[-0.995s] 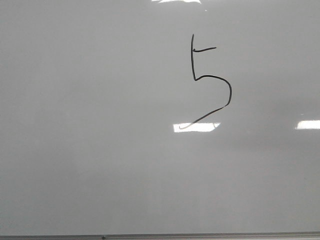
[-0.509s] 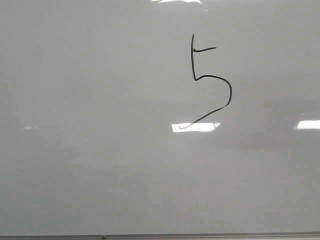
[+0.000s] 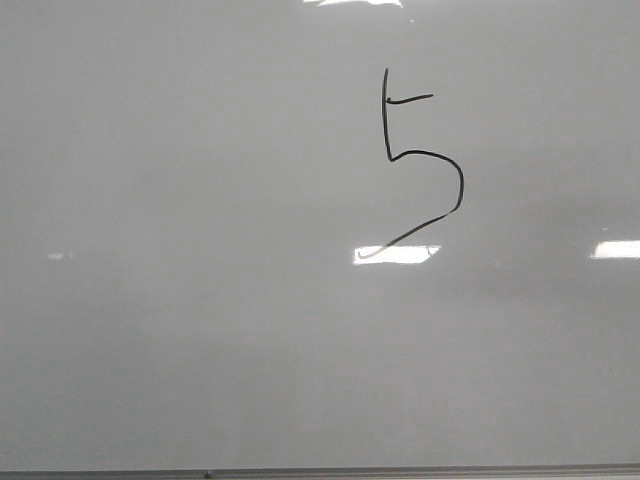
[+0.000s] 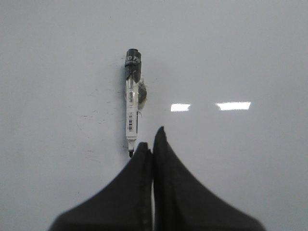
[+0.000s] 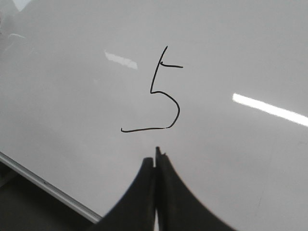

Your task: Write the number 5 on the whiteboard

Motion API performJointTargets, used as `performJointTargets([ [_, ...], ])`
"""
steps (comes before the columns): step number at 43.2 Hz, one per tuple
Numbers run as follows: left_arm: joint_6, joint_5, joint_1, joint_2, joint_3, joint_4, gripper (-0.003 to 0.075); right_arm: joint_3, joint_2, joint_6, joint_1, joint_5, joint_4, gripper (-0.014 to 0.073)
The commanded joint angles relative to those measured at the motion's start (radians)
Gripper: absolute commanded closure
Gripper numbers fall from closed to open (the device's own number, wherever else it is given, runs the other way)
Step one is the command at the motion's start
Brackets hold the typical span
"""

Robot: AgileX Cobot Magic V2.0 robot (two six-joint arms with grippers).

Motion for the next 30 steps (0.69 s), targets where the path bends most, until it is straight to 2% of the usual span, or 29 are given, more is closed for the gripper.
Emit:
performJointTargets([
  [1,-0.010,-0.080,0.000,-0.014,0.006,-0.010,0.0741,-0.026,0.007,-0.001,-0.007,-0.066,0.017,0.0653],
  [18,-0.010,-0.080,0.000,-0.014,0.006,-0.010,0.0741,-0.003,0.005,0.013,-0.009,-0.113,-0.016,0.0653],
  [21,-0.010,-0.080,0.000,-0.014,0.006,-0.010,0.0741,0.014,0.005,0.088,-0.010,-0.143,-0.087,0.0653],
  [30,-0.010,-0.080,0.000,-0.014,0.006,-0.010,0.0741,0.121,0.004,0.478,-0.052,-0.344,-0.366,0.0653],
])
